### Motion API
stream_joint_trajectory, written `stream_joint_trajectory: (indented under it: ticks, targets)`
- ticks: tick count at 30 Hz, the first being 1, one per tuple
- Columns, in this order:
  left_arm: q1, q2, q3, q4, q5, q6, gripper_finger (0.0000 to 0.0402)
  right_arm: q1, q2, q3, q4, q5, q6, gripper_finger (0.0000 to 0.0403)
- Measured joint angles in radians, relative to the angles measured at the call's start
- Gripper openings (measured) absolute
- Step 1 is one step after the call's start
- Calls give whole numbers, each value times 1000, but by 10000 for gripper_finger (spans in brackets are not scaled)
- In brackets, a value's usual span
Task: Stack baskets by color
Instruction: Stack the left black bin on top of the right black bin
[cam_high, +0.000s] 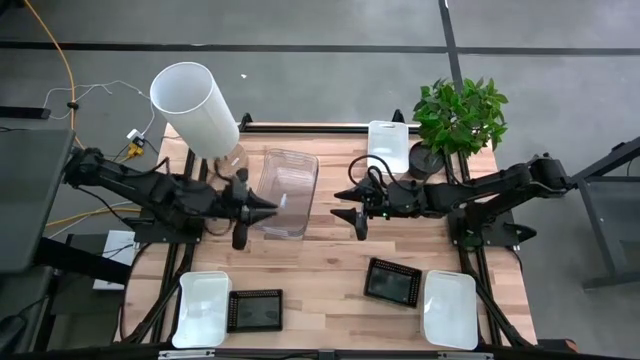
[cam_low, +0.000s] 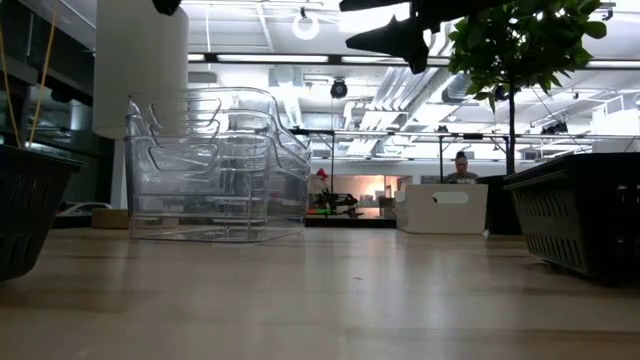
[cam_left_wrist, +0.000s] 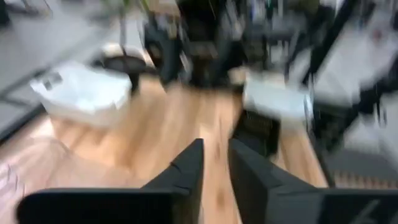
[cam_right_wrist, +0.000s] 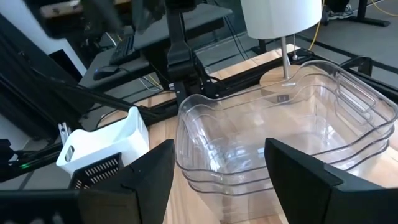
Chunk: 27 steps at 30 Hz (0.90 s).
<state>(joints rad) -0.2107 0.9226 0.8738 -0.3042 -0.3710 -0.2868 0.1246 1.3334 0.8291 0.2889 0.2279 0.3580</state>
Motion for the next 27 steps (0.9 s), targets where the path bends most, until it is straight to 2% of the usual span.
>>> stream_joint_trajectory:
  ticks: [3, 6, 9, 13, 19, 27]
  targets:
    - [-46, 74, 101, -181, 37, -48, 104, 0, 0, 0, 4, 0, 0, 236]
    - [-109, 139, 152, -275, 87, -120, 142, 0, 0, 0, 3, 0, 0, 236]
    - [-186, 204, 159, -318, 154, -217, 177, 0, 0, 0, 2, 0, 0, 236]
    - [-290, 311, 158, -395, 191, -332, 212, 0, 0, 0, 0, 0, -1, 236]
    - [-390, 503, 158, -423, 229, -411, 229, 0, 0, 0, 0, 0, -25, 236]
    - [-408, 700, 158, -426, 248, -476, 228, 0, 0, 0, -14, 0, -27, 236]
